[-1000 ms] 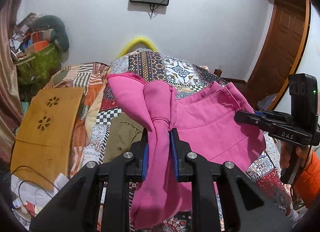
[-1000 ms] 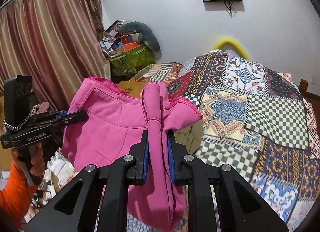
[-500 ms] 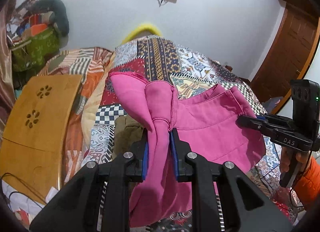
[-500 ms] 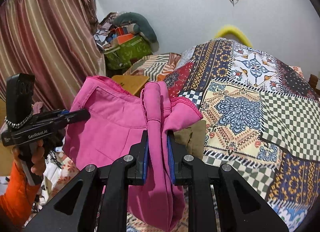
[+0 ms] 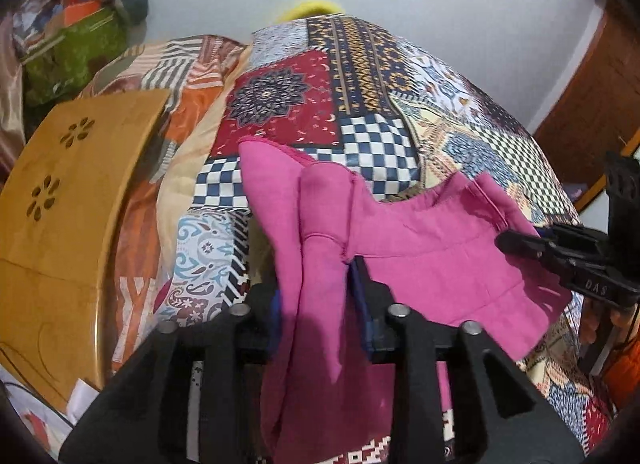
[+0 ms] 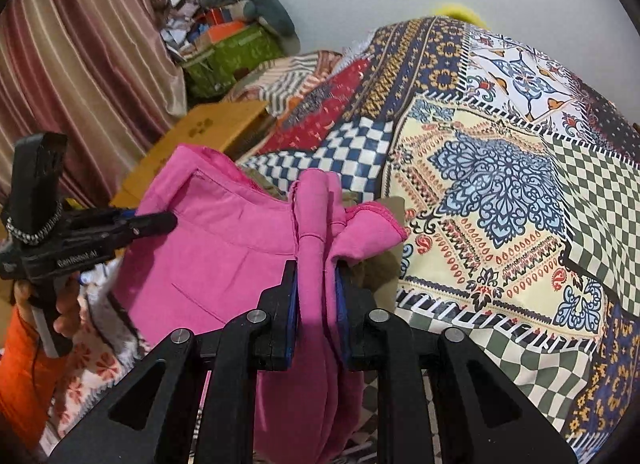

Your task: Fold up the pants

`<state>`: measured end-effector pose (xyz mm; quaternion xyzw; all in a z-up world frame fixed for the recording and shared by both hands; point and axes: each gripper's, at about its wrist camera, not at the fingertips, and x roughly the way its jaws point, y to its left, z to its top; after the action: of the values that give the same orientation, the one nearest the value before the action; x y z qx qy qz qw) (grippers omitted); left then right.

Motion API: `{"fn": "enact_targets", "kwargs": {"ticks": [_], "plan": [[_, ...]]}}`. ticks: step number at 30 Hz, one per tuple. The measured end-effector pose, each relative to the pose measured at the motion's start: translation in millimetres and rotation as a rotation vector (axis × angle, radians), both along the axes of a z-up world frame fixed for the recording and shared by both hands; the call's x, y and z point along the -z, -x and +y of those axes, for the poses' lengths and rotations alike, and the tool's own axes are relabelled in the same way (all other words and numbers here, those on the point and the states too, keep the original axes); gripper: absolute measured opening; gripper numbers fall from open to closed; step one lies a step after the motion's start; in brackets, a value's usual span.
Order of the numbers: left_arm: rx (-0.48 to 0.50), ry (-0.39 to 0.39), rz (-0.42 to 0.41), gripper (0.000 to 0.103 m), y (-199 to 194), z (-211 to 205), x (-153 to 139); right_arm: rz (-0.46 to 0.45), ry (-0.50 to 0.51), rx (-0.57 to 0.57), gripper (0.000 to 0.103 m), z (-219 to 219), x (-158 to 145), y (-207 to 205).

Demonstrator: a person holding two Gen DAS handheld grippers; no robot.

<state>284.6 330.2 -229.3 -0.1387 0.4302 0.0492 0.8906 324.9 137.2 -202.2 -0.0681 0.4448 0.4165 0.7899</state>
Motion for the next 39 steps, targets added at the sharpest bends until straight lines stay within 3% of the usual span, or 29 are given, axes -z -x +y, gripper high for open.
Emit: {"fn": "enact_targets", "kwargs": {"ticks": [4,7,13,18,27,32,39], "plan": [[-0.038,-0.029,0.001,0.057,3.5,3.9,3.1,0.010,0.030,0.010,0.029,-3.4,4.2,-2.2],[-0.043,-0.015,0.008,0.058,8.3,9.5,2.4,0.021,0.046,0.028,0.044,-7.3,7.0,-3.6],[-0.068,0.019,0.015,0.059,24.6,14.9,-2.6,0.021,0.059,0.032,0.047,-19.5,3.5,3.1],[-0.084,-0.063,0.018,0.059,41.1,8.4,-22.4,0.005,0.055,0.038,0.047,-32.6,-12.0,11.2],[-0.102,-0.132,-0.089,0.059,86.1,-16.8,-91.7,-0.121,-0.025,0.038,0.047,-47.9,-77.6,43.9],[-0.089,-0.190,-0.189,0.059,121.4,-51.9,-145.1,-0.222,-0.073,0.008,0.047,-53.2,-121.1,76.0],[-0.079,-0.190,-0.351,0.059,184.9,-102.0,-208.6,-0.316,-0.200,-0.003,0.047,-79.3,-177.1,126.8]]}}
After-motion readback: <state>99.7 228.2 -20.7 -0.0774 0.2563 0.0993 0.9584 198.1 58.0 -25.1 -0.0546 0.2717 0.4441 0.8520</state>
